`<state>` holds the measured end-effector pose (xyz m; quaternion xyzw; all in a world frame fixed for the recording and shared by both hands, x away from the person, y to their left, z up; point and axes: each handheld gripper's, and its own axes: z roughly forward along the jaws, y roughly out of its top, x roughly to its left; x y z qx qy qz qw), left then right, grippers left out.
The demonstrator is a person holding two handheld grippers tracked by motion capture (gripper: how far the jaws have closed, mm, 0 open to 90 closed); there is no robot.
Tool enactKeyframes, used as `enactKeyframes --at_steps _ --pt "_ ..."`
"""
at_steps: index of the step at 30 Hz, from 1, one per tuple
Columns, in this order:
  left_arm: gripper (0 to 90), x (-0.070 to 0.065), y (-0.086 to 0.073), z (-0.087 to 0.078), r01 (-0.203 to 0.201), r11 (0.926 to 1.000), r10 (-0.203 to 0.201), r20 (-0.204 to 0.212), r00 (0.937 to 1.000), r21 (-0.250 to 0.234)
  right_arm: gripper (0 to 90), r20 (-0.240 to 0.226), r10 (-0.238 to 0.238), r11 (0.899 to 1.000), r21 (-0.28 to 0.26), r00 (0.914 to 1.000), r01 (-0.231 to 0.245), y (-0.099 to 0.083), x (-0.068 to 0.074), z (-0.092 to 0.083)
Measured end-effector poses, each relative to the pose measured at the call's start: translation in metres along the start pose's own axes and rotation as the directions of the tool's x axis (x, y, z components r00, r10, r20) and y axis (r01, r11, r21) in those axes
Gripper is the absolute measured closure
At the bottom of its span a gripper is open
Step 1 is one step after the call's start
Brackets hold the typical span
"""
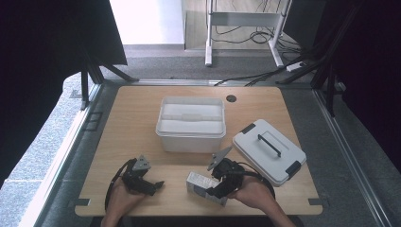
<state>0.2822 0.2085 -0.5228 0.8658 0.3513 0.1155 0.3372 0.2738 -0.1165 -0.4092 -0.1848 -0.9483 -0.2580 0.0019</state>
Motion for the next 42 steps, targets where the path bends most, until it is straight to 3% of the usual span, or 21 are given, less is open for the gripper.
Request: enactKeyframes --at_steps 4,7,10,13,16,19,24,26,30,33,37,42 --pt "0.0 0.000 0.000 0.000 0.000 1.0000 0.000 0.002 1.0000 0.001 35.9 0.013 0.037 0.998 -0.041 0.9992 -0.036 0.002 -0.013 -0.017" --pt "0.0 0.000 0.000 0.000 0.001 1.0000 -0.001 0.003 1.0000 0.001 33.7 0.061 0.087 0.994 -0.069 0.9944 -0.083 -0.006 -0.033 -0.023" --pt "0.0 0.000 0.000 0.000 0.003 1.0000 -0.003 0.005 1.0000 -0.001 32.0 0.081 0.115 0.991 -0.083 0.9901 -0.108 -0.014 -0.043 -0.022" --pt "0.0 0.004 0.001 -0.001 0.026 0.9996 -0.025 0.035 0.9991 -0.012 27.5 0.110 0.169 0.982 -0.109 0.9795 -0.157 -0.032 -0.063 -0.013" --pt "0.0 0.008 0.002 -0.002 0.037 0.9993 -0.037 0.046 0.9983 -0.010 24.7 0.129 0.185 0.978 -0.121 0.9742 -0.170 -0.039 -0.071 -0.008" --pt "0.0 0.014 0.008 -0.005 0.039 0.9990 -0.038 0.051 0.9980 -0.022 20.4 0.147 0.223 0.966 -0.169 0.9637 -0.198 -0.044 -0.084 -0.002" --pt "0.0 0.026 0.028 -0.013 0.019 0.9991 -0.016 0.056 0.9983 -0.037 16.2 0.159 0.242 0.955 -0.213 0.9571 -0.206 -0.041 -0.093 0.004" --pt "0.0 0.036 0.045 -0.017 0.004 0.9991 -0.001 0.067 0.9977 -0.041 14.0 0.164 0.255 0.947 -0.242 0.9530 -0.212 -0.037 -0.100 0.009" --pt "0.0 0.046 0.063 -0.018 -0.016 0.9993 0.019 0.081 0.9966 -0.033 13.3 0.161 0.261 0.940 -0.266 0.9517 -0.213 -0.032 -0.108 0.014" --pt "0.0 0.057 0.085 -0.015 -0.034 0.9990 0.036 0.091 0.9952 -0.029 8.7 0.160 0.261 0.935 -0.288 0.9519 -0.208 -0.024 -0.117 0.020" --pt "0.1 0.066 0.103 -0.010 -0.049 0.9986 0.051 0.098 0.9939 -0.020 3.0 0.166 0.263 0.929 -0.309 0.9504 -0.203 -0.016 -0.126 0.025" --pt "1.8 0.074 0.117 0.002 -0.056 0.9984 0.056 0.117 0.9916 -0.002 2.9 0.156 0.258 0.920 -0.341 0.9534 -0.193 -0.006 -0.136 0.029"
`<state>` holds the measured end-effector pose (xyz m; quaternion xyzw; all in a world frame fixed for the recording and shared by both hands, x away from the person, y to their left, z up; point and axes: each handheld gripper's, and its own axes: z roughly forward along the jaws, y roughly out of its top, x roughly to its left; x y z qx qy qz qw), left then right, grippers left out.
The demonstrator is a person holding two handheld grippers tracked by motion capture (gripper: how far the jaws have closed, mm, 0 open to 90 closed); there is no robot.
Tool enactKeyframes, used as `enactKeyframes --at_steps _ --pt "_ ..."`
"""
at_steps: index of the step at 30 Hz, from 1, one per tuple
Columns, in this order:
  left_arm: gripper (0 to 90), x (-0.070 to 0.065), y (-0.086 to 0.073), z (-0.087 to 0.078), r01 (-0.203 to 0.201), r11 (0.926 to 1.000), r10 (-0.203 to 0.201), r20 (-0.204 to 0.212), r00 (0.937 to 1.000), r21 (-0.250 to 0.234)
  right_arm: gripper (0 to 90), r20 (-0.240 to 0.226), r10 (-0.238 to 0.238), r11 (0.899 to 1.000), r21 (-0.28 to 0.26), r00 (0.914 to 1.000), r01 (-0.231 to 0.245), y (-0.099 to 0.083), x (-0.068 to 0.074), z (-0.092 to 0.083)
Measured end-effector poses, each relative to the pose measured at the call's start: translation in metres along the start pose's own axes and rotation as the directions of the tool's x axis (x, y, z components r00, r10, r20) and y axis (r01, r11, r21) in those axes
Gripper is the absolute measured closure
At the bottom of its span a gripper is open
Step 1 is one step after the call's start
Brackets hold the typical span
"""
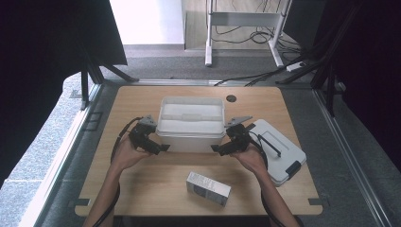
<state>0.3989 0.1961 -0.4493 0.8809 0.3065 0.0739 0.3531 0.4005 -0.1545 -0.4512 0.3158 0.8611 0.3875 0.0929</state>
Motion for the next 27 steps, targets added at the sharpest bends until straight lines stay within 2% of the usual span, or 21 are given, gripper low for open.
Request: enactKeyframes --at_steps 3,4,7,9,14,21,27 --pt "4.2 0.000 0.005 0.004 -0.019 0.9998 0.019 0.010 0.9998 -0.007 6.3 -0.017 0.010 1.000 -0.013 0.9998 -0.010 0.006 -0.002 0.003" --pt "4.0 -0.001 0.007 0.005 -0.024 0.9997 0.024 0.000 0.9997 -0.001 7.6 -0.029 0.012 1.000 -0.012 0.9995 -0.012 0.008 -0.002 0.004" --pt "3.6 -0.004 0.007 0.005 -0.042 0.9991 0.042 -0.012 0.9991 0.011 7.9 -0.002 0.010 1.000 0.006 0.9999 -0.010 0.011 -0.001 0.005" --pt "2.8 -0.010 0.005 0.004 -0.050 0.9987 0.050 0.001 0.9987 0.006 8.2 0.014 0.004 1.000 0.011 0.9999 -0.004 0.011 0.000 0.004" --pt "2.5 -0.019 0.001 0.001 -0.072 0.9973 0.072 0.013 0.9973 0.014 8.5 0.003 0.004 1.000 0.006 1.0000 -0.004 0.006 0.002 0.000" --pt "2.2 -0.038 -0.011 -0.007 -0.096 0.9953 0.096 0.026 0.9951 0.013 8.6 -0.053 -0.005 1.000 0.001 0.9986 0.005 -0.011 0.018 -0.017" --pt "1.6 -0.053 -0.021 -0.015 -0.106 0.9943 0.106 0.023 0.9941 0.015 8.5 -0.077 -0.006 1.000 -0.003 0.9970 0.005 -0.021 0.032 -0.026"
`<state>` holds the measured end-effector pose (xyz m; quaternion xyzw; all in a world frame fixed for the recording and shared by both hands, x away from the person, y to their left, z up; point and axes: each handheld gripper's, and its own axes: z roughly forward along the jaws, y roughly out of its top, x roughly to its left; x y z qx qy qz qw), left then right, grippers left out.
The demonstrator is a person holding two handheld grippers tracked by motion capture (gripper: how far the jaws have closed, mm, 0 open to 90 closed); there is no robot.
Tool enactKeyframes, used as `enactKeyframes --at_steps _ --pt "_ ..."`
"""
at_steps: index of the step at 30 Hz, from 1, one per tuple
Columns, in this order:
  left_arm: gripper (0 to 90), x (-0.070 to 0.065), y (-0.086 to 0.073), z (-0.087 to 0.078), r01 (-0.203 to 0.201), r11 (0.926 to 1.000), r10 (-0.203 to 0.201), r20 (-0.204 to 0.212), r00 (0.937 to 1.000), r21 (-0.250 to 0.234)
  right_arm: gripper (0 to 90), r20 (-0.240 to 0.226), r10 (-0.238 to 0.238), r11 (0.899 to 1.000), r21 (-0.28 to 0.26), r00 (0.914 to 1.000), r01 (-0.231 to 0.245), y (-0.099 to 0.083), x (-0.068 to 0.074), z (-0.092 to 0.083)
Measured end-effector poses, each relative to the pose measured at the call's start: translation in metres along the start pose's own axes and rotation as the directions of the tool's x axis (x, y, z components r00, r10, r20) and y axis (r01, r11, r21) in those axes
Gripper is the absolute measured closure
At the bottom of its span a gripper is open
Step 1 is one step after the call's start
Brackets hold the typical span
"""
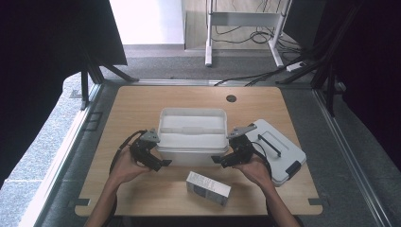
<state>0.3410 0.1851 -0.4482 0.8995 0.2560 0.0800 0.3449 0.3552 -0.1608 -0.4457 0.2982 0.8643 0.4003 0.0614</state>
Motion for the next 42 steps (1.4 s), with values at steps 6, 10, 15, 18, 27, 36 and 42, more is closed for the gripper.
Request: enactKeyframes --at_steps 6,10,15,18,27,36,42 --pt "1.1 -0.015 -0.008 -0.007 0.002 1.0000 -0.002 0.007 1.0000 -0.004 8.5 -0.008 -0.012 1.000 0.005 0.9999 0.012 -0.007 0.015 -0.006" --pt "0.0 -0.020 -0.011 -0.008 0.004 1.0000 -0.004 0.011 0.9999 -0.007 7.8 -0.001 -0.020 1.000 0.011 0.9998 0.020 -0.009 0.023 -0.011" --pt "0.6 -0.022 -0.011 -0.009 -0.001 1.0000 0.001 0.011 0.9999 0.002 8.9 -0.002 -0.028 0.999 0.019 0.9996 0.028 -0.006 0.022 -0.014" --pt "0.7 -0.017 -0.014 -0.017 -0.004 0.9999 0.004 0.007 1.0000 0.010 4.1 0.039 -0.043 0.999 0.019 0.9983 0.042 -0.011 0.019 -0.019" --pt "1.2 -0.002 -0.025 -0.035 -0.020 0.9977 0.019 0.012 0.9997 0.065 0.0 0.086 0.004 0.998 0.058 0.9963 -0.009 -0.046 0.008 -0.020" --pt "2.9 0.020 -0.014 -0.067 -0.071 0.9933 0.071 0.010 0.9975 0.091 2.3 0.132 0.022 0.996 0.081 0.9910 -0.033 -0.080 0.007 -0.017" --pt "6.2 0.032 0.006 -0.085 -0.118 0.9889 0.118 0.009 0.9930 0.090 6.8 0.154 0.033 0.995 0.088 0.9875 -0.047 -0.100 0.005 -0.012"
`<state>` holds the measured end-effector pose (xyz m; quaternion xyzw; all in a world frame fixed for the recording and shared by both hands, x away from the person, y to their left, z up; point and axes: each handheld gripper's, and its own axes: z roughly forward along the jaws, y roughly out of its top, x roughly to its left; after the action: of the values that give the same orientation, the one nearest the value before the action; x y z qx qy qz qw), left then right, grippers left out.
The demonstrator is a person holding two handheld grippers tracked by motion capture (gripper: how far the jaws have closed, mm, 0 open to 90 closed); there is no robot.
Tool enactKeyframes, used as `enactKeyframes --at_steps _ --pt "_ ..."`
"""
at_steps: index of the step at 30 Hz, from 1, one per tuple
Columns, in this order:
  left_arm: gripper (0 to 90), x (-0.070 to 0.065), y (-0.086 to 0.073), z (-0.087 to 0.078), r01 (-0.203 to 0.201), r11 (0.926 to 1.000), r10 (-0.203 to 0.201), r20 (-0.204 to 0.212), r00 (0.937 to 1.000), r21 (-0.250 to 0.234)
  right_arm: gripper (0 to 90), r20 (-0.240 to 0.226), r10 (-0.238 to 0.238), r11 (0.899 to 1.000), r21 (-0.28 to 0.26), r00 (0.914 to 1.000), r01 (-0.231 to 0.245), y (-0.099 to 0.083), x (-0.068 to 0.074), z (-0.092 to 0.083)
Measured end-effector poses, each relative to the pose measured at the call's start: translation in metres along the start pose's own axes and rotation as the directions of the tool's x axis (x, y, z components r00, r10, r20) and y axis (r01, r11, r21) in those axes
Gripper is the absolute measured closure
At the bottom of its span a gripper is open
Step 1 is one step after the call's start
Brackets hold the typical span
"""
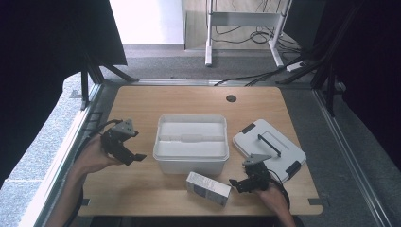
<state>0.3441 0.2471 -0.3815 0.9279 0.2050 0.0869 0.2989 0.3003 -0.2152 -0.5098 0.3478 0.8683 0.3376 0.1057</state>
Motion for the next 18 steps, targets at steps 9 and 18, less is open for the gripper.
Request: enactKeyframes --at_steps 9,18 --pt "15.0 0.006 0.042 -0.008 -0.117 0.9929 0.117 0.014 0.9930 0.018 2.0 0.029 -0.035 0.998 -0.052 0.9990 0.037 -0.010 0.003 0.004" --pt "22.0 0.007 0.078 0.005 -0.189 0.9806 0.186 0.047 0.9814 0.053 0.8 0.032 -0.035 0.998 -0.051 0.9989 0.037 -0.010 0.003 0.005"
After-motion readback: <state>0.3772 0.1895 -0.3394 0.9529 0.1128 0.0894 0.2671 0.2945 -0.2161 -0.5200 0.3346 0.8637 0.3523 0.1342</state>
